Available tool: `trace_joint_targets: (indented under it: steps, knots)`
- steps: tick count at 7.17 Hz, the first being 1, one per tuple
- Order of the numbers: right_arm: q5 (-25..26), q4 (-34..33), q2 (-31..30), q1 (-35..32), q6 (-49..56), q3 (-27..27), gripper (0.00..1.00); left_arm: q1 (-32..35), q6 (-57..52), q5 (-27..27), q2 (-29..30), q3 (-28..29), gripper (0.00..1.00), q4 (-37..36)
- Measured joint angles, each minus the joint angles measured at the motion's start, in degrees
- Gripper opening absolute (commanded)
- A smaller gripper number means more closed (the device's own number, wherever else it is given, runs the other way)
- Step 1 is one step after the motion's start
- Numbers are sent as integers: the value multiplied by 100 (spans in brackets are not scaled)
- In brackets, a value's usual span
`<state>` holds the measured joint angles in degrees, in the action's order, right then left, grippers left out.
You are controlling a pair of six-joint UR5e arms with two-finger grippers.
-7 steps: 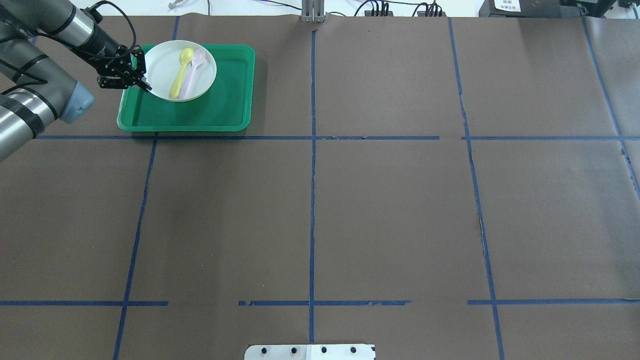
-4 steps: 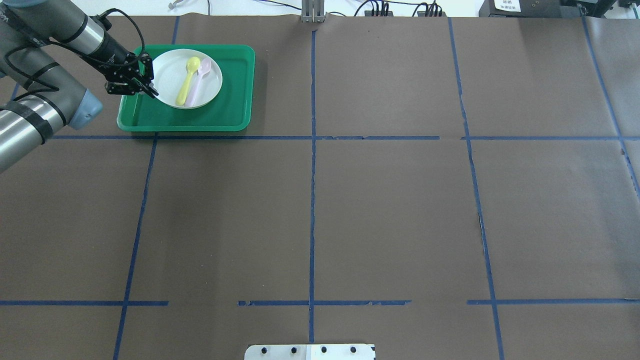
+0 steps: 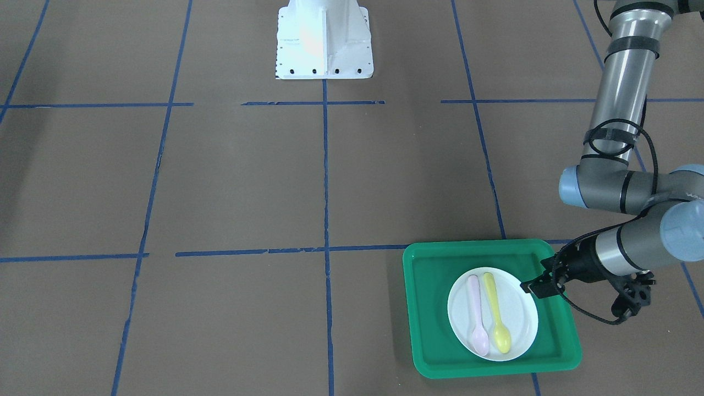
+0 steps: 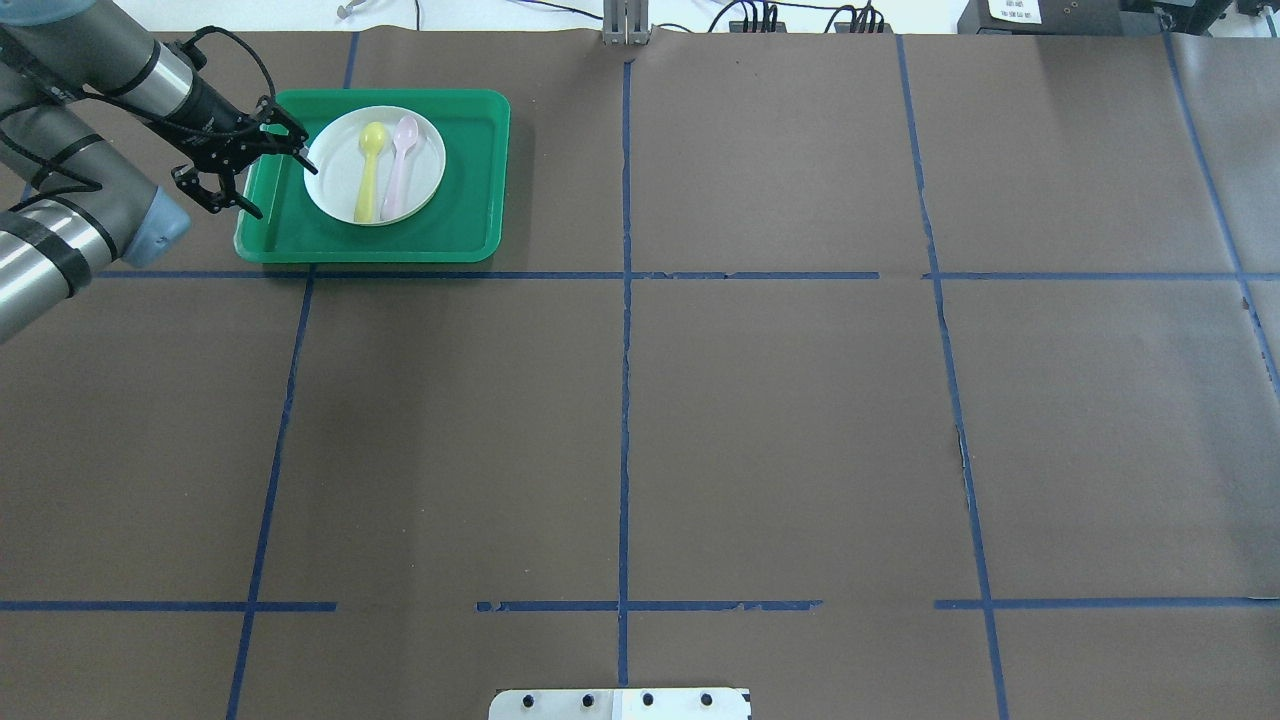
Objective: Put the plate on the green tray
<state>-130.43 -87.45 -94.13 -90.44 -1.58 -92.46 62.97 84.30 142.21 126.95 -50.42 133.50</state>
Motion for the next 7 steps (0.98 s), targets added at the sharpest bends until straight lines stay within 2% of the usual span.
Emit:
trace_joint_targets:
  steps: [1,2,5,7]
  knots:
    - [0,0,0,0,0,0,100,173,-127,30,-202,-255,98,-199]
    - [0,0,0,0,0,0,100,325,-530,65,-421,-622,98,-716]
    - [0,0,0,0,0,0,100,703,-2695,80,-815,-1632,97,-3133]
    - [0,0,0,0,0,0,100,871,-3352,58,-1272,-2295,94,-3774]
